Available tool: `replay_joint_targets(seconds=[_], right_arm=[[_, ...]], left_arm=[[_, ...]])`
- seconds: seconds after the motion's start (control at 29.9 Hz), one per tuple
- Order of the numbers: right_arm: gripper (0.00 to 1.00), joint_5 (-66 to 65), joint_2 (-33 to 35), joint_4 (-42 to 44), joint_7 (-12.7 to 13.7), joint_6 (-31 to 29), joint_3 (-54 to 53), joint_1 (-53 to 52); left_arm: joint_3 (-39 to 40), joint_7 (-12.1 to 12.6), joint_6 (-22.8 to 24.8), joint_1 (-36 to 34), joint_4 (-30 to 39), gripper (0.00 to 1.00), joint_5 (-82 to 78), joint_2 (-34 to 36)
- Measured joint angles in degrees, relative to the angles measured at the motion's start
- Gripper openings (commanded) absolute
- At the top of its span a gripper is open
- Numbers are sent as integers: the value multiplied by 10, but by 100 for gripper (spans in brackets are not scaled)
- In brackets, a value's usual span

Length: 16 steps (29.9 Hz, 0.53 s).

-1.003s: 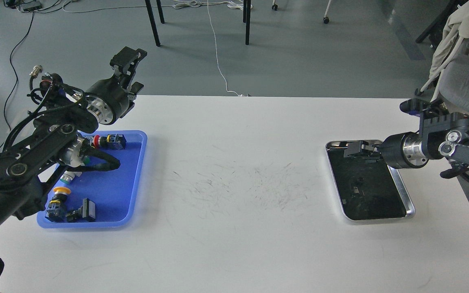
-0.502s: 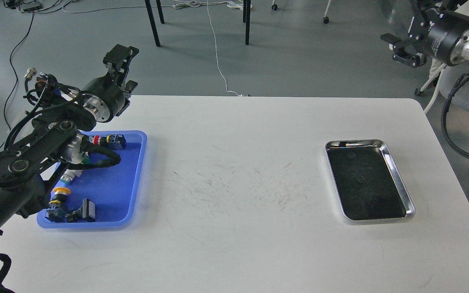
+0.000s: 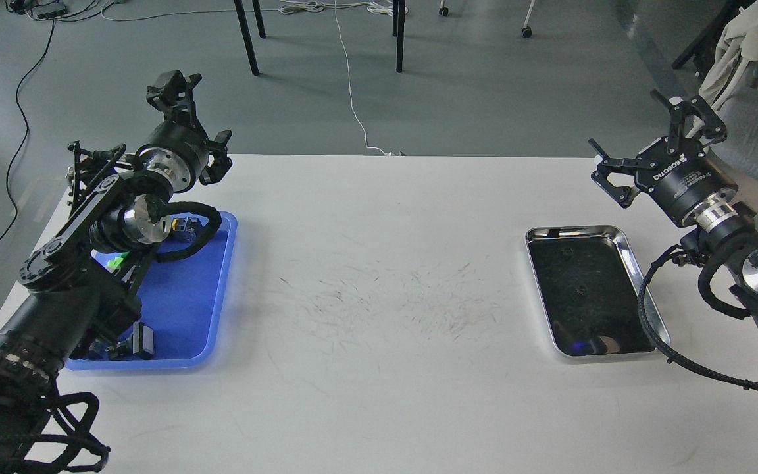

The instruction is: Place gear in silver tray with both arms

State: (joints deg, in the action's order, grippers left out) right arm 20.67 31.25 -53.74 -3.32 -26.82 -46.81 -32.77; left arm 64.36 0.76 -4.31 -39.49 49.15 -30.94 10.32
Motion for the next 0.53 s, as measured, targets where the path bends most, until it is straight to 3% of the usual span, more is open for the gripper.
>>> replay_joint_targets(seconds=[0.53], right_arm=[[99, -1, -11, 34, -13, 6, -17, -4]], left_arm=[[30, -13, 0, 8, 0, 98, 33, -8]])
